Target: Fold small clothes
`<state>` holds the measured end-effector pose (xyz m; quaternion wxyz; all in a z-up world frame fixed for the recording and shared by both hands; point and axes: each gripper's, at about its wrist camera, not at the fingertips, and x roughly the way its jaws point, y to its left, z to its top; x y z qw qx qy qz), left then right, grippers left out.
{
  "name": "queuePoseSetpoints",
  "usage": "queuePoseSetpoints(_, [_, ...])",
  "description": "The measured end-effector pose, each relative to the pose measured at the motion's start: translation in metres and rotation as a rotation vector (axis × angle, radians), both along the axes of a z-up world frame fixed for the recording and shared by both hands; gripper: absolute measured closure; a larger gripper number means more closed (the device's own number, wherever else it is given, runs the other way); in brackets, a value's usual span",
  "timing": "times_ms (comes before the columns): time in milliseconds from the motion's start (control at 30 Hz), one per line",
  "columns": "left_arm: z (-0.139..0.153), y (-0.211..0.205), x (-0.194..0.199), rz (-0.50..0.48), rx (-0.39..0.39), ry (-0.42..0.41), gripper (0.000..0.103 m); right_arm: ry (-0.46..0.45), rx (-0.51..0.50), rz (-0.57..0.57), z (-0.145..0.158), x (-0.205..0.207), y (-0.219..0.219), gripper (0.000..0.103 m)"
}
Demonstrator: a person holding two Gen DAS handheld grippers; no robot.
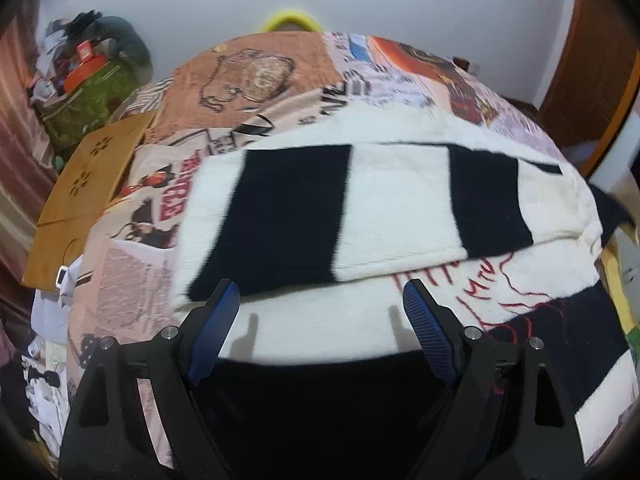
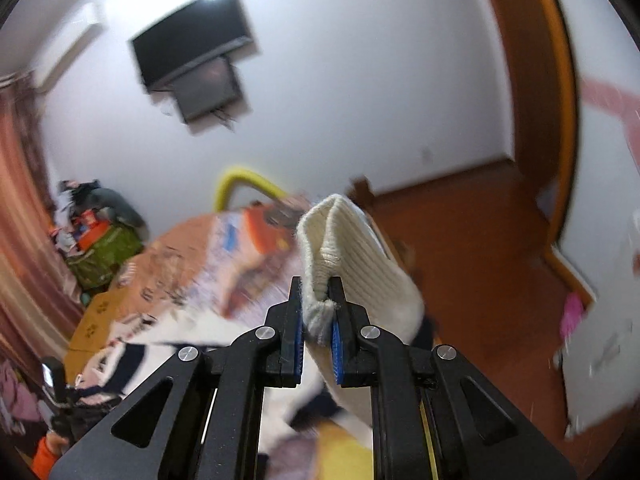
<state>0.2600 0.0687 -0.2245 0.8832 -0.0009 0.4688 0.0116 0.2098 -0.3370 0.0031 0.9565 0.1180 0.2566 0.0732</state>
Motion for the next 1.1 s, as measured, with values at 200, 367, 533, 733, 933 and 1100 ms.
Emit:
queuePoseSetpoints(200, [0.013,0.034,-0.017,0.051,-0.004,-0.042,0.019,-0.071,-0.071,0.185,0.036,0.023,0.095,0.093])
queuePoseSetpoints(367, [0.021,0.064,-0.037,0.102,-0.005,-0.07,0.019,-0.068,-0.085,0.349,0.028,0.049,0.181,0.093])
queuePoseSetpoints(533, [0.025,0.093,-0.052,0.157,-0.005,-0.082,0.019,0.0,-0.069,0.508,-0.007,0.069,0.262,0.093])
queuePoseSetpoints(733, [0.02,0.117,-0.063,0.206,0.001,-0.066,0.018,0.175,-0.078,0.657,-0.085,0.077,0.339,0.093])
queuePoseSetpoints(933, [0.011,0.126,-0.059,0.228,-0.028,-0.041,0.018,0.399,-0.09,0.729,-0.169,0.073,0.366,0.088])
queuePoseSetpoints(1100, [0.012,0.119,-0.049,0.211,-0.043,-0.038,0.018,0.51,-0.053,0.749,-0.182,0.068,0.353,0.07])
